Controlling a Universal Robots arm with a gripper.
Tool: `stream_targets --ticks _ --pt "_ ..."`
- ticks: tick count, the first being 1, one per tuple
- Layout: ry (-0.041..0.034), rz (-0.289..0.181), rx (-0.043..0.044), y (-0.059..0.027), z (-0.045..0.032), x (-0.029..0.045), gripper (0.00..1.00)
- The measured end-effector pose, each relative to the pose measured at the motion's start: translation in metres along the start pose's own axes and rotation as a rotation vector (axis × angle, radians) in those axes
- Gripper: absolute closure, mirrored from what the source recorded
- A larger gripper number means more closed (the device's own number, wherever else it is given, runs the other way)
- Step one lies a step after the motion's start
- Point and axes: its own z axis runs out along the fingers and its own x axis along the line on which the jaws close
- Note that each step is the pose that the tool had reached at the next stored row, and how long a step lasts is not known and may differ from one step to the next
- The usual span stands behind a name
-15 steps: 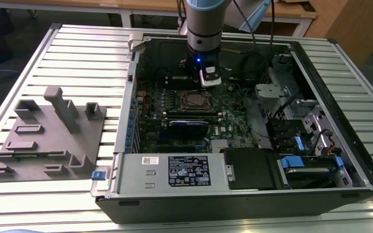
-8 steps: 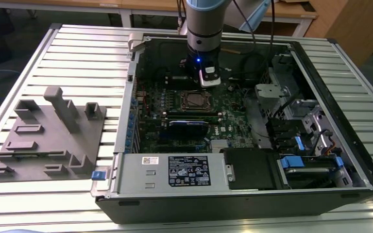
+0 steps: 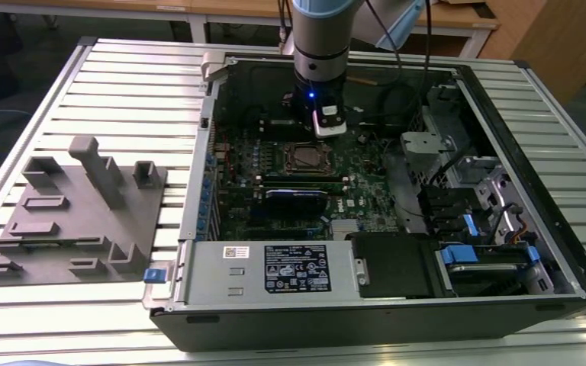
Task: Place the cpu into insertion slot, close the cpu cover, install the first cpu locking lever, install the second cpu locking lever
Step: 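Install the first cpu locking lever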
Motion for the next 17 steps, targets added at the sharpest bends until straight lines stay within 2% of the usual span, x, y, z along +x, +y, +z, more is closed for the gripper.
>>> stream_targets --ticks 7,9,13,17 --pt "-0.0016 0.0 0.0034 0.0007 -0.0015 0.0001 0.89" --pt "-0.0035 -0.001 0.0077 0.0009 -0.0023 0.0001 0.89" --pt "-0.0103 -0.003 0.0181 0.0008 -0.0026 0.0 0.89" --pt "-0.0218 -0.005 0.014 0.0015 -0.0023 0.0003 0.89"
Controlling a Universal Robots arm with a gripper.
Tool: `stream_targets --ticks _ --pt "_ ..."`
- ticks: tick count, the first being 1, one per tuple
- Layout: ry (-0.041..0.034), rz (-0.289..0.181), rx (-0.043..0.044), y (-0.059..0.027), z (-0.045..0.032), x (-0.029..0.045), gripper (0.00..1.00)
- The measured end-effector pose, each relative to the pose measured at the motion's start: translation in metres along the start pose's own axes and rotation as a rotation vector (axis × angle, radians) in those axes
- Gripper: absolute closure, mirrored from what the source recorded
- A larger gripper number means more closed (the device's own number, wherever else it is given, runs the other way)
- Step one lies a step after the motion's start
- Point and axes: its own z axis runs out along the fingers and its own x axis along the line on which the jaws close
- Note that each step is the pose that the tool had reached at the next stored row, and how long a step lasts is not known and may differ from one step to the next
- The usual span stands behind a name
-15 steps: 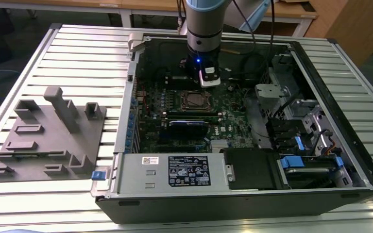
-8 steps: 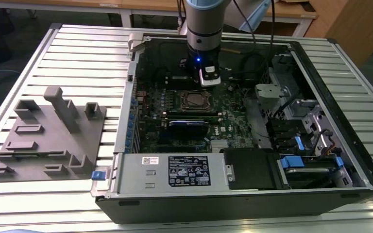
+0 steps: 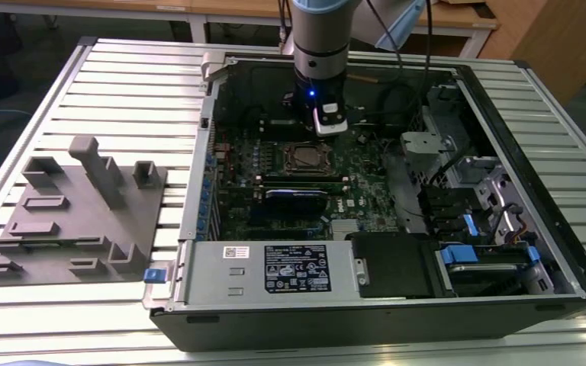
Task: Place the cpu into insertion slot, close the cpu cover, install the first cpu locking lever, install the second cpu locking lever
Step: 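Install the first cpu locking lever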
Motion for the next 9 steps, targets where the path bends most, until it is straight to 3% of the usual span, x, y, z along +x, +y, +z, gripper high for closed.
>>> stream_targets --ticks 4,9 --pt "-0.0071 -0.001 -0.0033 0.0008 0.0002 0.0006 0.89" --pt "-0.0239 -0.004 -0.0103 0.0006 0.0002 0.0025 0.89"
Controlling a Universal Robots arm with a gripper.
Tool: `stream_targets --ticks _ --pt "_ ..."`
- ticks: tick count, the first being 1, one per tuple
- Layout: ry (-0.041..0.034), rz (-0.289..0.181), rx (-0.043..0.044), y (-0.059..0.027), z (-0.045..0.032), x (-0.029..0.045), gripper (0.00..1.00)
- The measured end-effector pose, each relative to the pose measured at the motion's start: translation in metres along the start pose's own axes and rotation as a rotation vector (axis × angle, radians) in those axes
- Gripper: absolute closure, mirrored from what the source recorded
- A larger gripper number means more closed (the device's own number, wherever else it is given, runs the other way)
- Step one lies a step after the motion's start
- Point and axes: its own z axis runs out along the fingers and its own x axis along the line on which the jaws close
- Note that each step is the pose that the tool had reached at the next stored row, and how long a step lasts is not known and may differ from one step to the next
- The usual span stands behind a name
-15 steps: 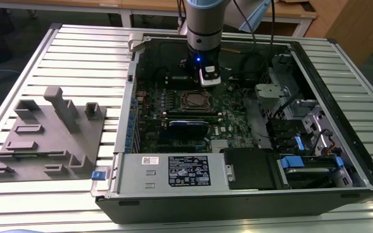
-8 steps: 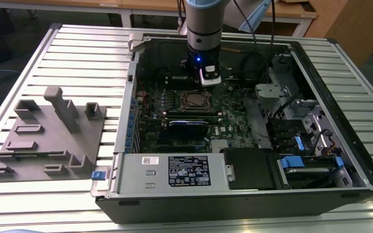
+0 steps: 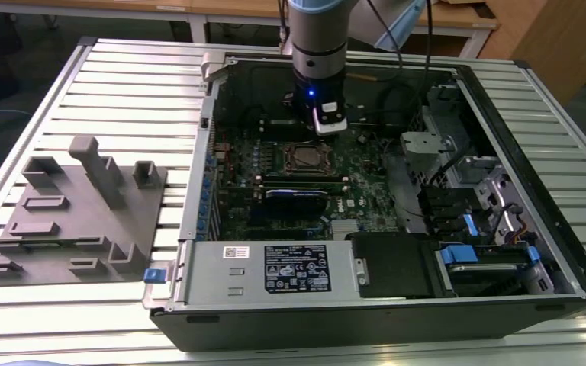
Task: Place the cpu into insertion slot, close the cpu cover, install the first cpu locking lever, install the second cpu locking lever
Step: 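Install the first cpu locking lever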
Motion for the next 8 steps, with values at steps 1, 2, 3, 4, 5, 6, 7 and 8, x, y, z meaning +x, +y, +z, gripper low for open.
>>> stream_targets --ticks 1,2,3,4,5,6,7,8 --pt "-0.0019 0.0 -0.0007 -0.0002 -0.0001 0.0008 0.89" --pt "-0.0036 -0.001 -0.0014 -0.0006 -0.0003 0.0018 0.89" --pt "-0.005 -0.001 -0.0021 -0.0009 -0.0003 0.0027 0.89" --pt "-0.0063 -0.001 -0.0027 -0.0011 -0.0002 0.0034 0.89" --pt "-0.0077 -0.001 -0.0033 -0.0013 -0.0002 0.0039 0.89" --pt "-0.0091 -0.002 -0.004 -0.0015 0.0 0.0042 0.89" --pt "-0.011 -0.002 -0.0047 -0.0016 0.0001 0.0046 0.89" --pt "-0.0141 -0.002 -0.0058 -0.0017 0.0002 0.0051 0.89"
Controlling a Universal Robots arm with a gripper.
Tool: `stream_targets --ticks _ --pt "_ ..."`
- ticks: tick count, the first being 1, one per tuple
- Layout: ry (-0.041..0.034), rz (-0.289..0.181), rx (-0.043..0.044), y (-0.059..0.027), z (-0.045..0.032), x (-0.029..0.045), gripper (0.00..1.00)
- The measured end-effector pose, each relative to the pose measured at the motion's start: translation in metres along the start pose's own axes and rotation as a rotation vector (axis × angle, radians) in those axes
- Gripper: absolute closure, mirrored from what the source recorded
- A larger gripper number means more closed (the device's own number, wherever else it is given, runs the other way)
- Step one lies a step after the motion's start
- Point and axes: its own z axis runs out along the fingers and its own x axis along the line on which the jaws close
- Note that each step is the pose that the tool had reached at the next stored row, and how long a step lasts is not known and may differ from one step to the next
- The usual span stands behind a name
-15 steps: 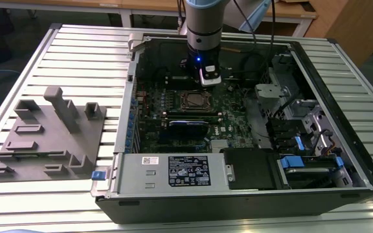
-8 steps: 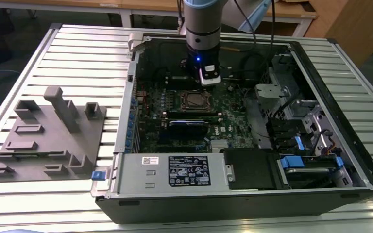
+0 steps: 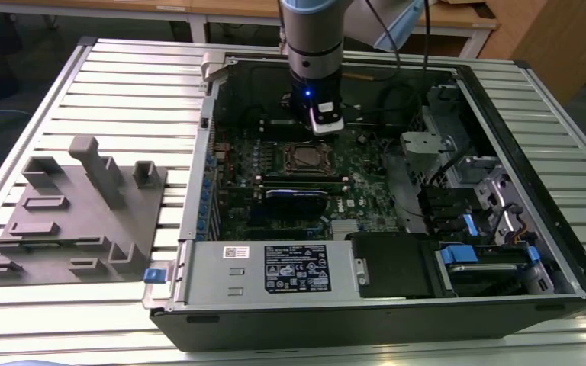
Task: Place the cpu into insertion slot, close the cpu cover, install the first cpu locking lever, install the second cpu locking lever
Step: 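Install the first cpu locking lever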
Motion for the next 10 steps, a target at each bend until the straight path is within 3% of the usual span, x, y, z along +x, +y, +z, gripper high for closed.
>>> stream_targets --ticks 10 --pt "-0.0309 -0.006 -0.0107 -0.001 0.0009 0.0041 0.89"
